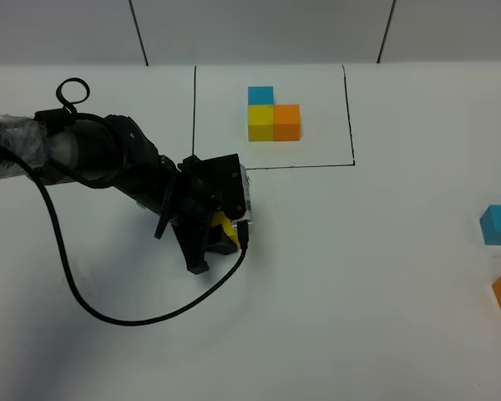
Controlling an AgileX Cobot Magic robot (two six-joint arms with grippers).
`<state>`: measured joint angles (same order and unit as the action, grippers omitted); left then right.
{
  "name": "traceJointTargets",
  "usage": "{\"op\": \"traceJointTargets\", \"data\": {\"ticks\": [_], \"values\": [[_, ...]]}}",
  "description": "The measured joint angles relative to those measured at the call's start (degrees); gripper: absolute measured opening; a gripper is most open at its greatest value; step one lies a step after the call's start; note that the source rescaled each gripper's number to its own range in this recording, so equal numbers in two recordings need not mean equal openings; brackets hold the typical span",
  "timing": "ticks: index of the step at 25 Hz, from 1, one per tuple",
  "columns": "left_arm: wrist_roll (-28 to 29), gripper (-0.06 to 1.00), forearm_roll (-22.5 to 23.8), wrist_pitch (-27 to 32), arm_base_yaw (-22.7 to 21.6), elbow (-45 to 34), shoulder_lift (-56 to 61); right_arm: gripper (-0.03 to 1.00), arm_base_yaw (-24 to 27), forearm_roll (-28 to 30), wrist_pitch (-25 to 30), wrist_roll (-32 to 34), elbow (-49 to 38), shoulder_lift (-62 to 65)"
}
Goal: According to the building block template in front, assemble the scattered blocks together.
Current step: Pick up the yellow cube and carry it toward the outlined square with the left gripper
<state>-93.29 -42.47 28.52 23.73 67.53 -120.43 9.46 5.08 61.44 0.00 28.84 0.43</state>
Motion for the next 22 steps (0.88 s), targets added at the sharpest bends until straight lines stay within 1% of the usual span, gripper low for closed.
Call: {"op": "traceJointTargets", "data": {"ticks": [8, 10, 11, 16, 17, 19, 22], "values": [[0.9, 0.50, 0.0, -0.1, 0.0, 0.0, 0.0, 0.00, 0.0, 0.0, 0.0, 0.0, 0.0, 0.0], [1.5, 0.52, 0.0, -0.3, 0.0, 0.0, 0.0, 0.00, 0.0, 0.0, 0.0, 0.0, 0.0, 0.0], [2.2, 0.54, 0.0, -0.6, 0.0, 0.0, 0.0, 0.00, 0.0, 0.0, 0.0, 0.0, 0.0, 0.0], [5.7, 0.75, 0.2, -2.8, 0.0, 0.1, 0.0, 0.00, 0.0, 0.0, 0.0, 0.0, 0.0, 0.0], [6.0, 0.79, 0.2, -2.9, 0.0, 0.1, 0.0, 0.00, 0.0, 0.0, 0.0, 0.0, 0.0, 0.0], [6.2, 0.83, 0.2, -2.9, 0.0, 0.1, 0.0, 0.00, 0.0, 0.0, 0.0, 0.0, 0.0, 0.0], [6.5, 0.85, 0.8, -3.0, 0.2, 0.1, 0.3, 0.00, 0.0, 0.0, 0.0, 0.0, 0.0, 0.0]]}}
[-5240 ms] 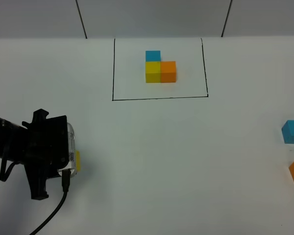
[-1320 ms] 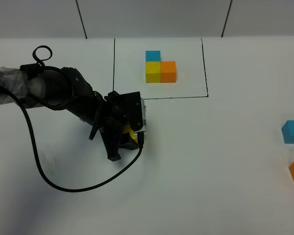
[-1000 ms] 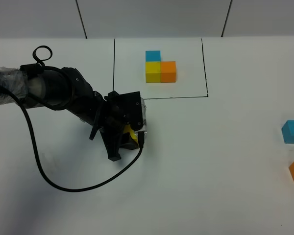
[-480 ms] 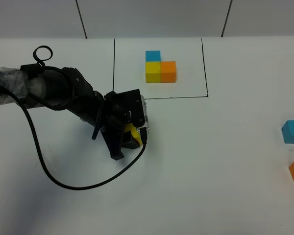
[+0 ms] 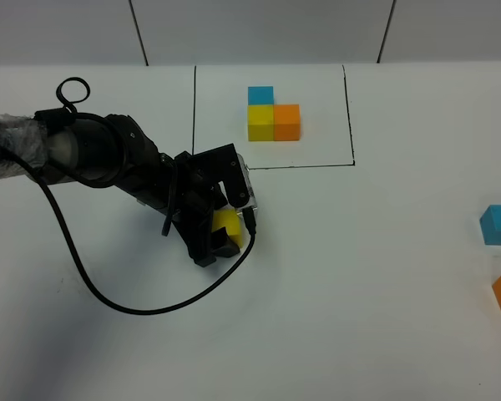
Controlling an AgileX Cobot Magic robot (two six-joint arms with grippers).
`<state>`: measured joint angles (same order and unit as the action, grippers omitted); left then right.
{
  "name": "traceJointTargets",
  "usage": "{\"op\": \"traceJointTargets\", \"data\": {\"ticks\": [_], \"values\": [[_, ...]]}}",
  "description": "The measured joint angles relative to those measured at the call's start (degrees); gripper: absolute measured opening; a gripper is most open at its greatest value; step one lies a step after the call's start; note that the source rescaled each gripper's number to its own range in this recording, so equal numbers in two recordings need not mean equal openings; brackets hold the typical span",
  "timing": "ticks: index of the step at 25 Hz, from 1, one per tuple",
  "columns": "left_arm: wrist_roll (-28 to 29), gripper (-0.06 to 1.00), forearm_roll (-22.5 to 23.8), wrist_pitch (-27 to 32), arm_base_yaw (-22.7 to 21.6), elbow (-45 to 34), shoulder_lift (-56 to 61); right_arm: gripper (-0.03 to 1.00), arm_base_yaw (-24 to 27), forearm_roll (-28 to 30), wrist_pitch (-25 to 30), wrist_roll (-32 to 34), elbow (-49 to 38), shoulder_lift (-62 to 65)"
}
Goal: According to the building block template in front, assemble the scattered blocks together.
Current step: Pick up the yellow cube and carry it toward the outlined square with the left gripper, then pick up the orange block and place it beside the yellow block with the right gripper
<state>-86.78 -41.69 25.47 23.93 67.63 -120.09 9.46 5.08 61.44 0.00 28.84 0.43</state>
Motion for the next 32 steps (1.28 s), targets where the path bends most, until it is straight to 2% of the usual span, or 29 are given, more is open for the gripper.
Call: {"op": "traceJointTargets", "data": {"ticks": [13, 17, 20, 25, 26, 30, 32], "values": [[2.0, 0.85, 0.8, -0.5, 1.8, -0.2, 6.6, 0.00, 0.0, 0.0, 0.0, 0.0, 0.0, 0.0], [2.0, 0.83, 1.2, 1.4, 1.9, -0.2, 9.7, 0.00, 0.0, 0.0, 0.0, 0.0, 0.0, 0.0], [2.5, 0.67, 2.6, 3.4, 1.9, -0.2, 11.4, 0.00, 0.0, 0.0, 0.0, 0.0, 0.0, 0.0], [6.9, 0.15, 3.8, 6.2, 1.9, -0.2, 13.0, 0.00, 0.0, 0.0, 0.0, 0.0, 0.0, 0.0], [8.4, 0.09, 3.8, 6.6, 1.9, -0.2, 13.3, 0.00, 0.0, 0.0, 0.0, 0.0, 0.0, 0.0], [20.4, 0.01, 5.4, 6.8, 1.9, -0.2, 14.1, 0.00, 0.0, 0.0, 0.0, 0.0, 0.0, 0.0], [30.4, 0.01, 6.5, 6.8, 1.9, -0.2, 14.2, 0.00, 0.0, 0.0, 0.0, 0.0, 0.0, 0.0]]}}
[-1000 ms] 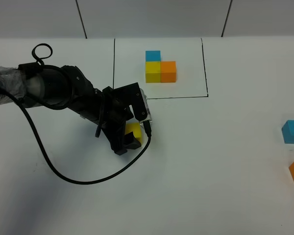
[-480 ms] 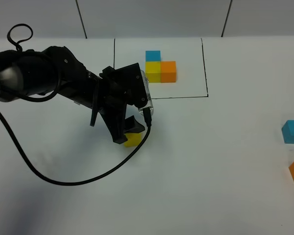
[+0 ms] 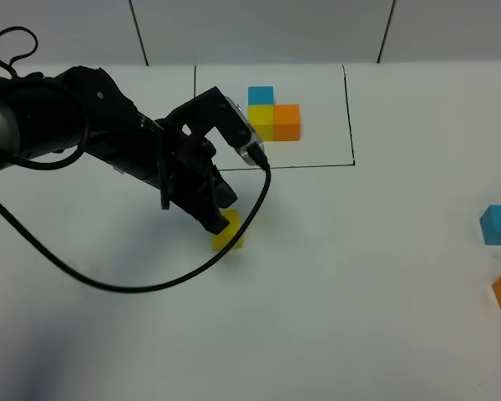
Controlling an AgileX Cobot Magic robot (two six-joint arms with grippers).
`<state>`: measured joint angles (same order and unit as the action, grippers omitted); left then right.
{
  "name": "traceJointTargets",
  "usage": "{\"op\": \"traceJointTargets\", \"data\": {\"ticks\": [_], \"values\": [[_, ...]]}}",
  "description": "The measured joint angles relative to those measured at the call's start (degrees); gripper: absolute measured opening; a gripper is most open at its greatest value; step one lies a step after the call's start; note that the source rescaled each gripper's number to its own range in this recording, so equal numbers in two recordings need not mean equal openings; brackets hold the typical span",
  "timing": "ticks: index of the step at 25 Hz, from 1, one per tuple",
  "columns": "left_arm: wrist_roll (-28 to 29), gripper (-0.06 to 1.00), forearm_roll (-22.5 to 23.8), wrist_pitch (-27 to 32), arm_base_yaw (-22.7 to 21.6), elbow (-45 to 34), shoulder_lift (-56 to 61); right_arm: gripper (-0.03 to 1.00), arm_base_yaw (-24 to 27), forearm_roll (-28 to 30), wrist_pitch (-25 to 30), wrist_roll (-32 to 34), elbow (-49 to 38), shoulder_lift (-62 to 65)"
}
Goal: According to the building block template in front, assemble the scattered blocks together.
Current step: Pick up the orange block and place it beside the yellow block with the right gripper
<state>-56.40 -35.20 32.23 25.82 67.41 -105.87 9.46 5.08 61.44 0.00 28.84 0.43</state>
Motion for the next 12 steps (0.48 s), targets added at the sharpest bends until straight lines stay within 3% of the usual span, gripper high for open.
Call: {"op": "traceJointTargets", "data": {"ticks": [7, 9, 12], "values": [[43.8, 0.00, 6.0, -0.6, 0.1, 0.0, 0.1, 0.00, 0.0, 0.0, 0.0, 0.0, 0.0, 0.0], [49.9, 0.00, 9.2, -1.8, 0.5, 0.0, 0.1, 0.00, 0.0, 0.0, 0.0, 0.0, 0.0, 0.0], [52.8, 0.00, 12.3, -3.4, 1.1, -0.1, 0.1, 0.00, 0.0, 0.0, 0.0, 0.0, 0.0, 0.0]]}}
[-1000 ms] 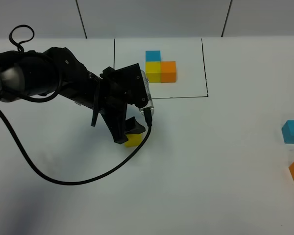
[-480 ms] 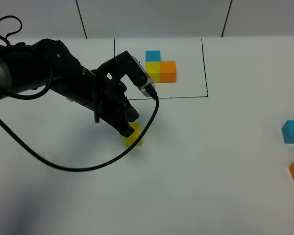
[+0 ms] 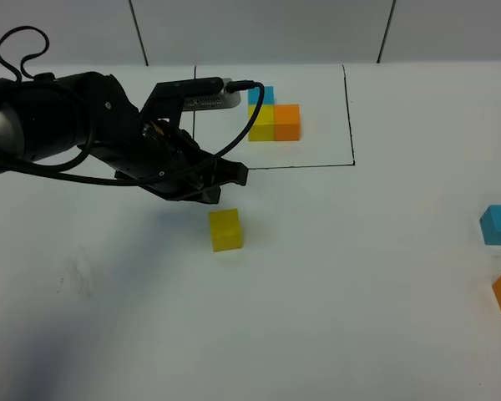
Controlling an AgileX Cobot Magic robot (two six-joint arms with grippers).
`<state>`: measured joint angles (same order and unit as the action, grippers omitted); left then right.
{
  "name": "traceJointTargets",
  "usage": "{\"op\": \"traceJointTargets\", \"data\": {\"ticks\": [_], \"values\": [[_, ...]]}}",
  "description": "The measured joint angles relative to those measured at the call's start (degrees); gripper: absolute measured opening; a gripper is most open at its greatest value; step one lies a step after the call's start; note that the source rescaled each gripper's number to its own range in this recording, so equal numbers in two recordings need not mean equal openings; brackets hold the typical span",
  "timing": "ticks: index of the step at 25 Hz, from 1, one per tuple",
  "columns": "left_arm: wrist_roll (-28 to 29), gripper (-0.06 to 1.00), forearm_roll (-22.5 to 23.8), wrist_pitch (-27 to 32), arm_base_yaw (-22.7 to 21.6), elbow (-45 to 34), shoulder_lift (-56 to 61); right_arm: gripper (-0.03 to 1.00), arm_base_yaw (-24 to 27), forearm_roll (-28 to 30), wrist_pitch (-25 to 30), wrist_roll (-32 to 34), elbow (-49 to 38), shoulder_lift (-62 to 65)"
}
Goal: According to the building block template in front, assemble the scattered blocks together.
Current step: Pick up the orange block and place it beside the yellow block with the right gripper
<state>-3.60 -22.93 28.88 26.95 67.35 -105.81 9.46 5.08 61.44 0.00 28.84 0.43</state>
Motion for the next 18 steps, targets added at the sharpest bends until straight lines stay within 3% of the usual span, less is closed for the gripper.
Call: {"op": "traceJointTargets", "data": {"ticks": [6, 10, 18], "values": [[0.1, 0.00, 5.1, -0.6, -0.5, -0.1, 1.1, 0.00, 0.0, 0.0, 0.0, 0.0, 0.0, 0.0], [0.1, 0.00, 6.7, 0.7, -3.4, -0.1, 3.8, 0.00, 0.0, 0.0, 0.0, 0.0, 0.0, 0.0], [3.2, 0.00, 11.9, 10.2, -10.4, -1.3, 7.9, 0.00, 0.0, 0.0, 0.0, 0.0, 0.0, 0.0]]}}
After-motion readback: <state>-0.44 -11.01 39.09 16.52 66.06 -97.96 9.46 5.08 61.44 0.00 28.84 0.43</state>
